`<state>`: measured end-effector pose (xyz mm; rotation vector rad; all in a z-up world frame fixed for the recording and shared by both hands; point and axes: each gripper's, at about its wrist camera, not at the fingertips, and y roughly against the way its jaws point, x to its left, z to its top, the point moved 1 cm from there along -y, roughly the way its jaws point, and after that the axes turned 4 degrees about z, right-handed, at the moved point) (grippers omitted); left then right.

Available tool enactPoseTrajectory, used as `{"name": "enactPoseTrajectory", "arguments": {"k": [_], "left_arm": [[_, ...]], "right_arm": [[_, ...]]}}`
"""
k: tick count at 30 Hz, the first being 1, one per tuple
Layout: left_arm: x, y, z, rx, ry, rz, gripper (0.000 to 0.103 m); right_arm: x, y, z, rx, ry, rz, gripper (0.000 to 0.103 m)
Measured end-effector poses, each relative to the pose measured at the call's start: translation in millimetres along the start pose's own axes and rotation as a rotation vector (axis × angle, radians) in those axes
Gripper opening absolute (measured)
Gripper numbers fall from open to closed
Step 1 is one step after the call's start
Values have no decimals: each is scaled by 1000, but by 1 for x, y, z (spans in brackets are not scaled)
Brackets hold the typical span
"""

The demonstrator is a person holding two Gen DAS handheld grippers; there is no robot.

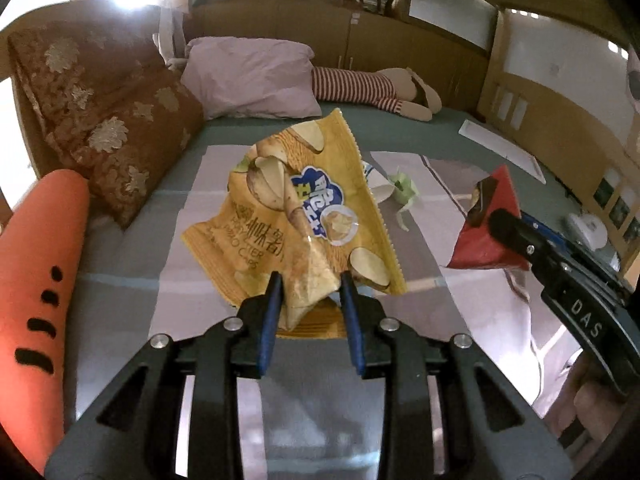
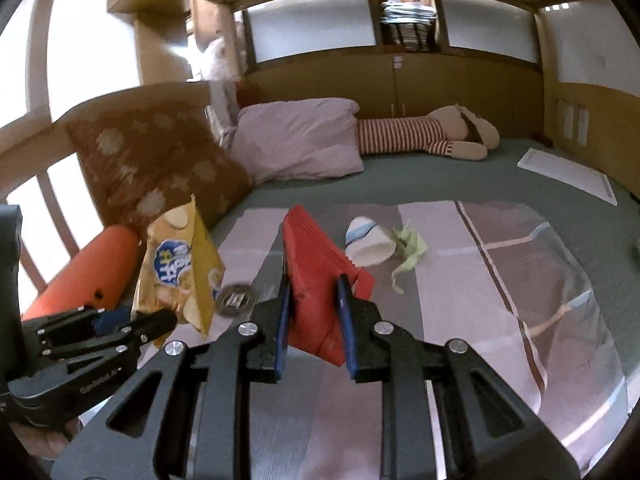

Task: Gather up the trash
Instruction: 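Grasp the yellow chip bag with the left tool while the right tool grasps the red paper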

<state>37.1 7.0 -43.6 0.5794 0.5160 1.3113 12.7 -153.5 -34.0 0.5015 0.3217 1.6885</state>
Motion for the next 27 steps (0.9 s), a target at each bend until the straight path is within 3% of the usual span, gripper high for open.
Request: {"name": "enactPoseTrajectory", "arguments": {"k": [4,21,24,27], "left_arm": [[-5,6,-8,-34,-40,52,30],[-4,-9,-7,0,-51,24,30],[-5,-9,-9,2,-56,17,30],[-9,-9,-10,7,-65,-19,30]], "right_arm": [[0,2,-6,3,7,-19,23],[-2,-7,-11,16,1,-28,23],[-7,7,-9,-16,-5,-24,23],[-26,50,-8,-87,-50,-37,23]]}}
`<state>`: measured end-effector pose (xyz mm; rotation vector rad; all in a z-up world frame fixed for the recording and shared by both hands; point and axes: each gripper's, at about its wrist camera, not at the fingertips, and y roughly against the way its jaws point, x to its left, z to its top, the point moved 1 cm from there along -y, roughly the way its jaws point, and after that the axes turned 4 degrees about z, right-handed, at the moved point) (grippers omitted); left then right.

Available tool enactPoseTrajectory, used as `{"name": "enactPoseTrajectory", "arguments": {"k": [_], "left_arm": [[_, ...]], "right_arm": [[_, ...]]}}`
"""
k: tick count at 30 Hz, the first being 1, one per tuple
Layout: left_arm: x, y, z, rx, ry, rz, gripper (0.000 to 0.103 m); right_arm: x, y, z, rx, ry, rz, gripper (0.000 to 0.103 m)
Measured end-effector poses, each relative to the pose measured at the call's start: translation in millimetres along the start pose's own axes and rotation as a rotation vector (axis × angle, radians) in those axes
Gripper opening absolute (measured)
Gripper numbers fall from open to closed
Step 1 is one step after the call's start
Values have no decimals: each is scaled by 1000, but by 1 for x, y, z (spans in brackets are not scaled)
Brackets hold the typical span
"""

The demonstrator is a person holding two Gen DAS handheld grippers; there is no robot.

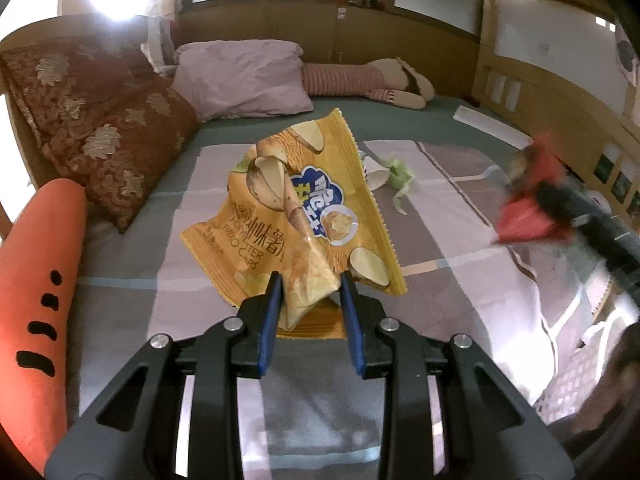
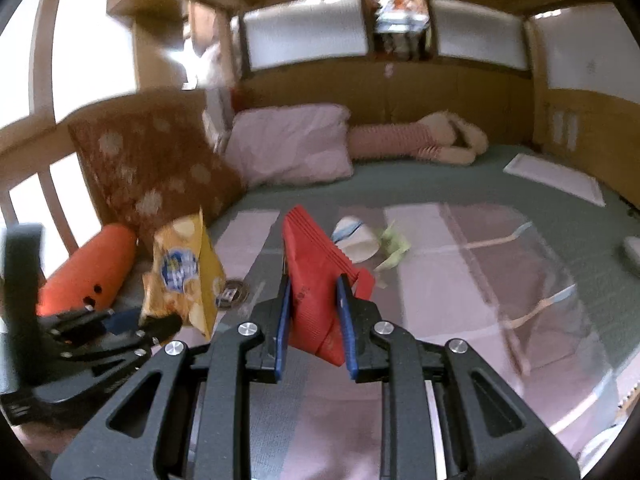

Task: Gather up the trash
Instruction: 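Grasp the yellow chip bag with the left tool while the right tool grasps the red paper, then carry the chip bag and red paper to the white basket and open both tools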

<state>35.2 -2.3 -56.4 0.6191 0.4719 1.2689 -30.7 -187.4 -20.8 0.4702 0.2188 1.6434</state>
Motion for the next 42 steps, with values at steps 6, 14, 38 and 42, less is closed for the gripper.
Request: {"name": "enactPoseTrajectory", "arguments": {"k": [6,14,38,42], "left_arm": [[-27,9,-4,-11,-83,-93,30],[-125,49,-13,-9,-246,-358,29],[-196,60,-8,27,-207,-394,96],[-106,31,26,-15,-92,-190,97]], "right_arm": [[-73,113,-28,-17,-28,-155,23],[-169,195,-103,143,-127,-414,38],[-139,198,-56,-67,-152,-366,80],[-91,128,-40,-24,-99,-228,80]]}}
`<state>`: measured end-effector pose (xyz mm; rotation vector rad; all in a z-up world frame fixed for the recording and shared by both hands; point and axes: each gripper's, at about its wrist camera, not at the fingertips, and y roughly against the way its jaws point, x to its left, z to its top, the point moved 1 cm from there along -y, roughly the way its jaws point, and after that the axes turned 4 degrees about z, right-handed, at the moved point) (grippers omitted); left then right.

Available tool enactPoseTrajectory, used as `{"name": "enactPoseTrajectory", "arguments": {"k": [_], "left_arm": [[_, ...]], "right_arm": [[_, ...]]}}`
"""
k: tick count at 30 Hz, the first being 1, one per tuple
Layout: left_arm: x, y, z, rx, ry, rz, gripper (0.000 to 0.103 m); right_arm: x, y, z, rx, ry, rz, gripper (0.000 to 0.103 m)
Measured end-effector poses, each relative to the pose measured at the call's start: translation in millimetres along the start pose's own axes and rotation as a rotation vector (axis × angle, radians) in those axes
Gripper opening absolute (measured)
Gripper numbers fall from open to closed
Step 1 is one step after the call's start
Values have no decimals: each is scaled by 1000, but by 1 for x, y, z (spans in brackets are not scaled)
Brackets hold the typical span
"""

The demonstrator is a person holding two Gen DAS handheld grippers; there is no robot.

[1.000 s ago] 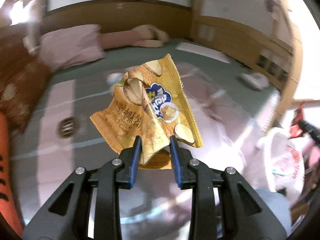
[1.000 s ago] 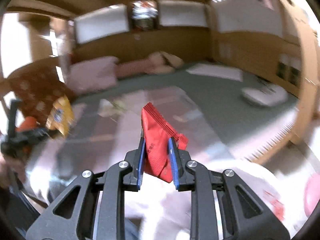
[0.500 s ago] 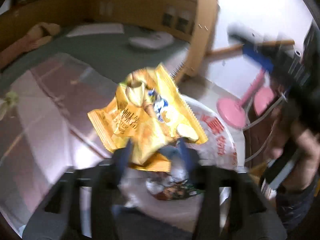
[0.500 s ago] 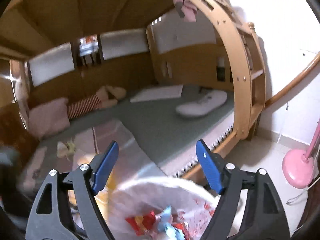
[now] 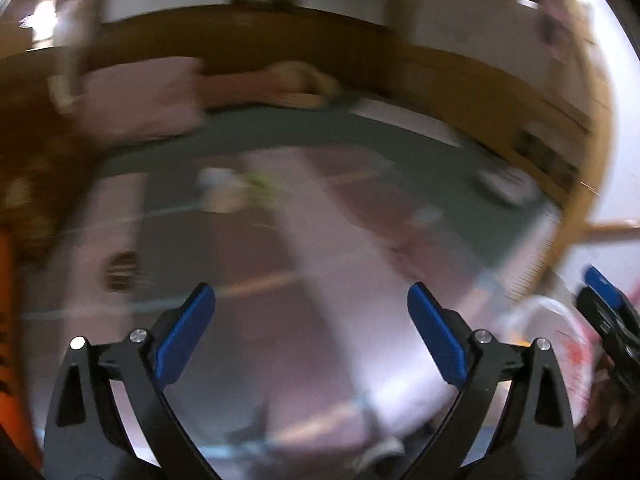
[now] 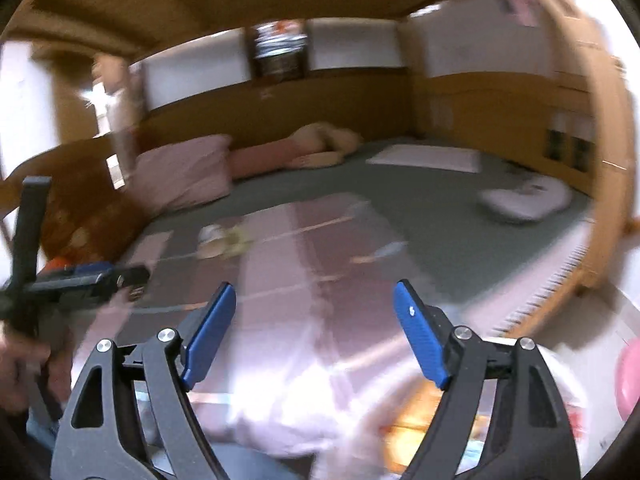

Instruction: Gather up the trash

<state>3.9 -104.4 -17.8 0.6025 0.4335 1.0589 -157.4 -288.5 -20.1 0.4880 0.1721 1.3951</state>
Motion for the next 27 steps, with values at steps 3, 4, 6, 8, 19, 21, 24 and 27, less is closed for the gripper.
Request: {"name": "enactPoseTrajectory", "arguments": {"k": [3,4,6,8,19,21,24,27], "left_arm": [[56,-8,8,-6,60,89,97],[73,-11,9,-9,77,118,97],[96,-15,8,-17,103,155,97],[112,-20,3,-16,123,186,97],[128,-21,15,-50,105,188,98],[130,-26,14,-36,120,184,98],[129,-36,11,-16,103,192,98],[132,-44,8,6,118,186,98]], "right_arm": [[43,-44,9,34,12,81,80],[55,-58,11,41,10,98,80],[77,-81,16,42,22,99,80],[92,-103,24,72,27,101,80],[110,-273,57,198,70,36,80],[106,-313,58,233,73,15,80],[93,-372,52,290,117,-77,74],[80,-425,42,379,93,-102,62]]}}
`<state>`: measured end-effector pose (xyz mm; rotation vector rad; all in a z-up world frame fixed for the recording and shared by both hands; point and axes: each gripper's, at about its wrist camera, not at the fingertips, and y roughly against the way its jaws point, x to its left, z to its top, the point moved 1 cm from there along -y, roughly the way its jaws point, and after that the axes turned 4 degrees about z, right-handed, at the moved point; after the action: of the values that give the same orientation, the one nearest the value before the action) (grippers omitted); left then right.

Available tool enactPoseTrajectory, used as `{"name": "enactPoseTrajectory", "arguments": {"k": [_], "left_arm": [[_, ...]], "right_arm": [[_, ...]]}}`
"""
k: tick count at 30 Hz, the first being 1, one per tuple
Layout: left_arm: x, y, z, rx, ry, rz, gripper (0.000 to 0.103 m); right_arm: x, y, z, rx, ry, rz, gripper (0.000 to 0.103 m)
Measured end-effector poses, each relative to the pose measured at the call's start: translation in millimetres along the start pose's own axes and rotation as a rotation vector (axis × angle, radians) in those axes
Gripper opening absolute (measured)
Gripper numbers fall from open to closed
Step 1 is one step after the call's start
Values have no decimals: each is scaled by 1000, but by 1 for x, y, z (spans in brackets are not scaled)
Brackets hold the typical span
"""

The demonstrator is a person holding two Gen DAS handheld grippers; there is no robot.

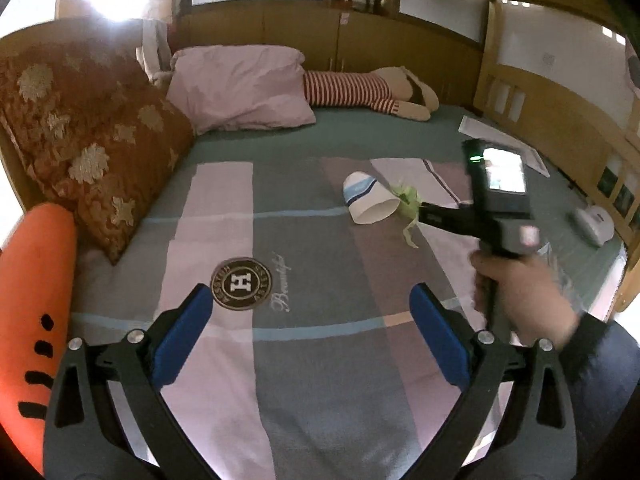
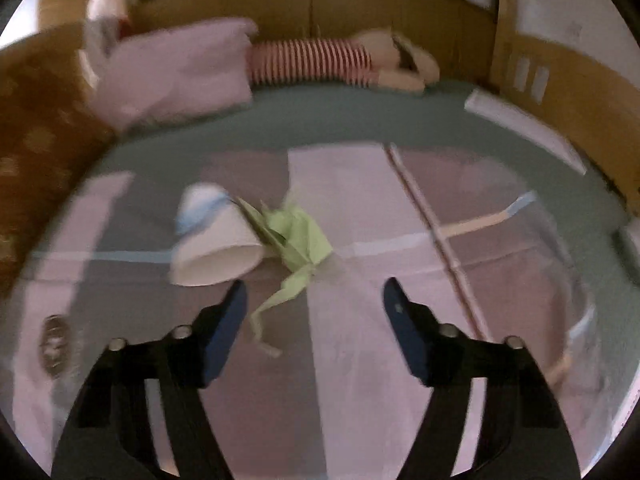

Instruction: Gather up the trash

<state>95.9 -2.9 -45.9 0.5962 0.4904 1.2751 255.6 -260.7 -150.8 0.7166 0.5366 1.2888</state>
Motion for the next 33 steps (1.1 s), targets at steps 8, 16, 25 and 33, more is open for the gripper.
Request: {"name": "enactPoseTrajectory", "arguments": {"k": [8,16,25,33], "left_arm": [[-3,-21,-4,35,-16,-9,98],[-45,-108,24,52,-129,-79,98],[-97,-249,56,147,-240,11,75],[-90,-279,76,190,-125,-52,3]], "right_arm": [[3,-48,14,29,13,6,28],[-36,49,4,-150,-181,129,25],[-42,118,-12,-210,-222,238,25],[-34,109,-11,-182,-167,260,25]]}}
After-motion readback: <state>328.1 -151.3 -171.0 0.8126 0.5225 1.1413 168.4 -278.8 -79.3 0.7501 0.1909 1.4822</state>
